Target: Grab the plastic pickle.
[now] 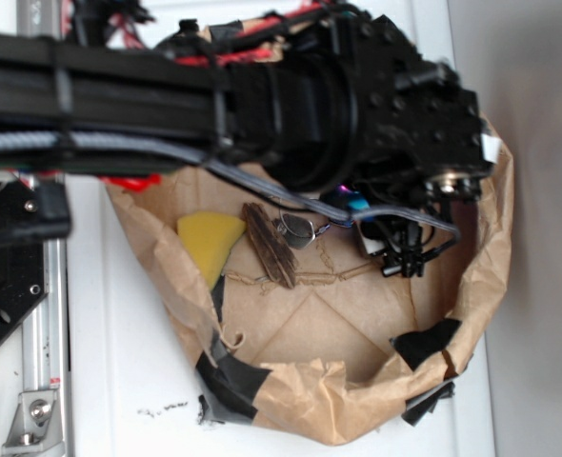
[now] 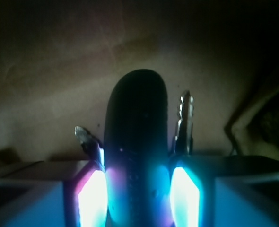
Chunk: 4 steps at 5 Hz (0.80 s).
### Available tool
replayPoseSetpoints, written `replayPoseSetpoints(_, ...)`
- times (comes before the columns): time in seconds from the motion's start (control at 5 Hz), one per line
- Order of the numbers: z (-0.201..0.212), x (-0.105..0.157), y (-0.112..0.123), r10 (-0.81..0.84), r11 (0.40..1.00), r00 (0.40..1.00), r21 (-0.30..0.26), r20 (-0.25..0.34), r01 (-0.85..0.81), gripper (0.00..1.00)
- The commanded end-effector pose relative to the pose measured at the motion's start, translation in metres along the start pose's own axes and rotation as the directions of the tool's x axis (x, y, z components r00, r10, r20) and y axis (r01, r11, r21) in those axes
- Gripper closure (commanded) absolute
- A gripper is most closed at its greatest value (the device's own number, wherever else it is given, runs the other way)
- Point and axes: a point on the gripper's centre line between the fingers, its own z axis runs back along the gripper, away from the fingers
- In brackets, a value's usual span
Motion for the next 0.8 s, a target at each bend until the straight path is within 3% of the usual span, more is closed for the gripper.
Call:
replayPoseSetpoints(0.0,0.018,0.016,-0.010,-0.143,0.990,0.988,-0.008,0.057,0.143,1.00)
replayPoseSetpoints(0.2,0.069,0.005,-0.003,-0.346,0.938,0.919,0.072,0.188,0.338,1.00)
replayPoseSetpoints(0.4,0.117,-0.011,0.008,-0.403,0.913,0.873,0.190,0.274,0.362,1.00)
replayPoseSetpoints(0.6,0.166,-0.018,0.010,-0.384,0.923,0.880,0.151,0.279,0.355,1.00)
